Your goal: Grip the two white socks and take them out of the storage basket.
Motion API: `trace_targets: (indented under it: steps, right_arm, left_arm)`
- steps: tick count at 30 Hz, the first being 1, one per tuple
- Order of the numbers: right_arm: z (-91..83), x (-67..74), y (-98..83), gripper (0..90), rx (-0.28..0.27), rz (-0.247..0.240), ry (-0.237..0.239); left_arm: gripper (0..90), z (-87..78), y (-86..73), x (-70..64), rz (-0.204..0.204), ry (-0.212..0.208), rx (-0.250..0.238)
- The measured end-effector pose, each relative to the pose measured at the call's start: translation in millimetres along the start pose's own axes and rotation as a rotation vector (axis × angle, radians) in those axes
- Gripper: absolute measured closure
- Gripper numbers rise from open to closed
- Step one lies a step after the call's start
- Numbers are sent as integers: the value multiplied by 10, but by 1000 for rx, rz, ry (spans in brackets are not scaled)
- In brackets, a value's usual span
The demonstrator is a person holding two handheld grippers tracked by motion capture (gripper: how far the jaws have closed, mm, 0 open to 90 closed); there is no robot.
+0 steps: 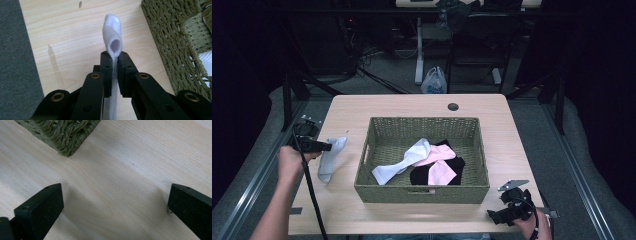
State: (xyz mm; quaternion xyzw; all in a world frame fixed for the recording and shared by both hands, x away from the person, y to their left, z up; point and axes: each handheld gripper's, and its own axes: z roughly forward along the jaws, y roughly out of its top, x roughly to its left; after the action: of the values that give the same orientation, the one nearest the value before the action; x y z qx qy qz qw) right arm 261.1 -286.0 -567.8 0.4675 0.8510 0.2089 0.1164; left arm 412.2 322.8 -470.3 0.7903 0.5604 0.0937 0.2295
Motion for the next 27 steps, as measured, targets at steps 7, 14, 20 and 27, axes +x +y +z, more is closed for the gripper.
trace_targets:
  steps: [7,14,20,27]
  right_arm:
    - [-1,0,-1,0,0,2,1]
    - [-1,0,-1,0,3,2,2]
    - [-2,0,-1,0,2,2,2]
    - [0,-2,-1,0,9,1,-4]
  left_arm:
    - [838,160,-46,8,-8,-3,22]
    - [839,269,-84,27,-21,-1,34]
    - [837,384,-123,37,-34,-1,51]
    - [816,465,-157,49,-49,-20,60]
